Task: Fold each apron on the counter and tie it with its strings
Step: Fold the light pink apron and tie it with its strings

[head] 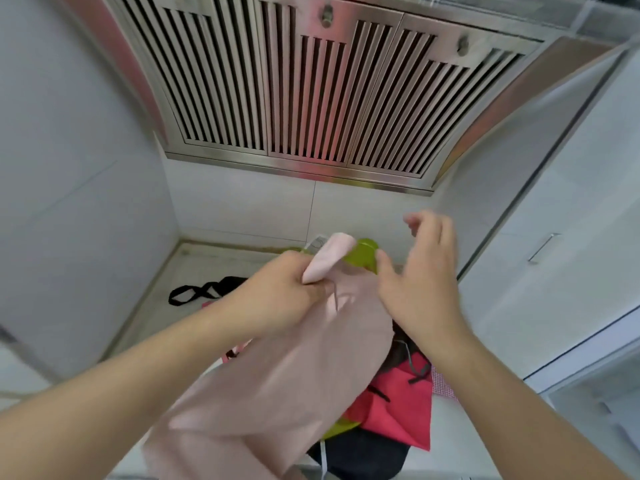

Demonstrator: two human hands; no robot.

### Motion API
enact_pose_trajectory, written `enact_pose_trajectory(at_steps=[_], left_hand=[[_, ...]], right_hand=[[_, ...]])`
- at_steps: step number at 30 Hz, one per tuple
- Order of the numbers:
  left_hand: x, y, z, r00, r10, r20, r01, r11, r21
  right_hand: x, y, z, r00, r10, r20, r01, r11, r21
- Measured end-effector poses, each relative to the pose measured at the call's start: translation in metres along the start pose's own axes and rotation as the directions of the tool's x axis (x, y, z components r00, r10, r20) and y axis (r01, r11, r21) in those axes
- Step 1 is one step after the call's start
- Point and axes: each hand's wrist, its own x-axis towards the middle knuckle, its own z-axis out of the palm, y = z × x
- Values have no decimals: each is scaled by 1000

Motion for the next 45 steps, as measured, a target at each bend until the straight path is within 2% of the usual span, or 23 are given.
enact_pose_trajectory(at_steps=[1, 2, 3, 5, 6, 7, 10, 13, 16, 18, 20, 22, 24, 27, 29, 30, 32, 33, 35, 37, 39, 43, 45], left_hand=[[-2, -3, -7, 1000, -9, -11, 8, 998, -63], [-5, -5, -13, 1000, -10, -19, 7, 992, -129], [-7, -7, -17, 1000, -4, -22, 0, 981, -196], [-10, -6, -22, 1000, -4, -6, 2, 953, -301], [-10, -6, -23, 1000, -4, 13, 9, 940, -341], [-10, -7, -25, 999, 2, 34, 10, 930, -368], [-11, -10, -32, 998, 6, 61, 21, 906, -422], [-13, -20, -49, 994, -81, -73, 39, 890, -455], [-12, -47, -82, 917, -301, -261, 162, 880, -447], [-11, -66, -100, 866, -359, -348, 340, 933, -117], [-13, -65, -101, 824, -387, -413, 517, 812, 272], [-13, -43, -89, 904, -116, -412, 308, 844, 439], [-10, -4, -71, 958, 204, -202, -93, 886, 454], [3, 37, -39, 963, 265, 42, -263, 904, 337], [12, 43, -30, 966, 256, -41, -241, 946, 218], [15, 41, -31, 967, 239, -84, -222, 960, 169], [15, 38, -35, 974, 205, -93, -196, 976, 98], [14, 36, -38, 979, 196, -54, -193, 979, 60], [8, 36, -43, 979, 203, 30, -203, 979, -18], [4, 37, -46, 978, 198, 70, -193, 978, -73], [1, 38, -49, 976, 204, 76, -197, 976, -94], [-3, 34, -66, 981, 191, -40, -195, 963, -187], [-5, 32, -80, 974, 195, -114, -216, 952, -218]], right_hand=[[-9, 13, 9, 988, 151, 27, -151, 988, 32], [-17, 24, 15, 930, 317, 184, -339, 935, 101], [-24, 36, 24, 803, 405, 436, -525, 827, 200], [-42, 55, 36, 530, 255, 809, -793, 488, 365], [-49, 59, 39, 468, 161, 869, -841, 381, 383], [-54, 61, 40, 439, 92, 894, -844, 383, 375], [-59, 67, 43, 385, 41, 922, -725, 631, 275], [-43, 83, 33, 444, 94, 891, -473, 869, 144], [-8, 92, -1, 635, 158, 756, -351, 931, 100], [21, 80, -29, 772, 126, 623, -234, 968, 95], [46, 54, -49, 842, 11, 539, -44, 998, 49], [62, 19, -58, 823, -154, 546, 195, 981, -18], [63, -21, -54, 719, -317, 618, 407, 913, -5], [52, -62, -38, 653, -557, 512, 556, 813, 175], [47, -67, -31, 743, -602, 293, 538, 797, 273], [45, -62, -29, 813, -534, 233, 445, 827, 343], [43, -38, -25, 878, -310, 366, 131, 888, 440], [41, -25, -21, 828, -236, 509, -3, 905, 425], [33, 1, -10, 638, -214, 740, -170, 898, 406], [19, 17, 1, 498, -204, 842, -300, 871, 389], [11, 21, 9, 474, -197, 858, -298, 881, 367], [23, 24, 9, 659, -252, 708, -144, 882, 448], [29, 35, 7, 684, -267, 679, -118, 878, 464]])
